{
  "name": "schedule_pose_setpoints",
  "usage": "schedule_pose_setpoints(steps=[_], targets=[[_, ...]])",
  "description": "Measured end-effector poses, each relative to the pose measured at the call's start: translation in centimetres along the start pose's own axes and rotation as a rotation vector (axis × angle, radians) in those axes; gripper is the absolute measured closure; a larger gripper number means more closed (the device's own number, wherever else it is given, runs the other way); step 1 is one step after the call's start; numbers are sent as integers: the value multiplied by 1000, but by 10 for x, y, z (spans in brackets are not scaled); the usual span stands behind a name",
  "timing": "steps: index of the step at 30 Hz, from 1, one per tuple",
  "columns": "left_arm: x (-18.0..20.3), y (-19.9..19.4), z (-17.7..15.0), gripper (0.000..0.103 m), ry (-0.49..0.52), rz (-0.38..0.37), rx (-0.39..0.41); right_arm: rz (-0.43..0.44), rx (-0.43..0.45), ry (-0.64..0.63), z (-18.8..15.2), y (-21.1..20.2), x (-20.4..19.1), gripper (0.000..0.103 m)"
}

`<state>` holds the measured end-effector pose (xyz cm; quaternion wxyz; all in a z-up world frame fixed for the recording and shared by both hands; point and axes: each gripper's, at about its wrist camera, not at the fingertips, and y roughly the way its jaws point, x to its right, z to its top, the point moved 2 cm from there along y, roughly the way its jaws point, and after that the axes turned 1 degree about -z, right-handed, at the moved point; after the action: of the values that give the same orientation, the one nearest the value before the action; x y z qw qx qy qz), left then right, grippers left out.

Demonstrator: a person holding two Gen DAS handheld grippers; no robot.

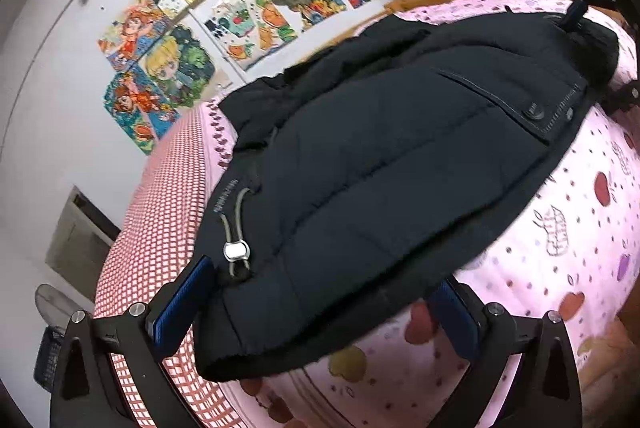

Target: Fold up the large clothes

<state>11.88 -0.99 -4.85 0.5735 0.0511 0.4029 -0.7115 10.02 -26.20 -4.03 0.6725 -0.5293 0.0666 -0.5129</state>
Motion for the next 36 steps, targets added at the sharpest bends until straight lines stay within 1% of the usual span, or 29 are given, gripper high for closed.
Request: schedule_pose_setpoints(steps=[2,5,7,8,9,10,11,12,13,14,16,17,18,19,20,21,23,25,28,31,34,36], targets=[[-5,-1,2,0,-26,10,13,-33,2,-11,-1,1,1,2],[-13,-3,5,2,-53,39,48,-115,19,-30,-5,1,3,2],[-16,-7,8,8,-64,52,78,-154,43,-32,-8,-1,5,2],[-17,-9,9,10,-67,49,89,-164,57,-29,-8,-4,6,2],[-17,-10,9,14,-66,51,97,-175,71,-26,-9,-6,6,2],[-16,-11,9,20,-61,53,104,-186,81,-27,-8,-8,5,2],[-14,-13,10,23,-52,56,111,-191,89,-28,-8,-10,5,4],[-12,-14,11,29,-41,58,117,-181,102,-26,-8,-12,5,9],[-10,-15,11,35,-33,58,120,-159,110,-18,-8,-13,5,24],[-9,-16,12,38,-30,55,120,-133,118,-9,-8,-14,5,42],[-9,-17,15,53,-33,50,121,-112,133,-3,-9,-18,2,53],[-9,-17,17,56,-39,44,123,-108,148,-8,-8,-20,0,58],[-10,-19,18,63,-47,37,126,-103,162,-9,-7,-22,1,62],[-12,-20,21,70,-54,27,130,-100,178,-7,-7,-23,2,70],[-13,-20,23,73,-59,21,133,-99,198,-1,-7,-26,3,77],[-14,-20,27,74,-66,23,132,-106,216,5,-5,-29,4,79],[-19,-19,32,80,-91,15,130,-121,256,26,-3,-32,12,87],[-22,-18,39,88,-115,17,120,-135,306,67,-1,-41,13,91],[-29,-21,47,92,-147,21,135,-160,372,121,3,-53,23,95],[-40,-27,58,93,-184,26,164,-191,426,175,8,-64,32,96],[-53,-25,72,93,-212,16,175,-205,447,222,16,-68,45,96],[-61,-22,82,94,-219,23,187,-218,461,254,27,-69,56,96]])
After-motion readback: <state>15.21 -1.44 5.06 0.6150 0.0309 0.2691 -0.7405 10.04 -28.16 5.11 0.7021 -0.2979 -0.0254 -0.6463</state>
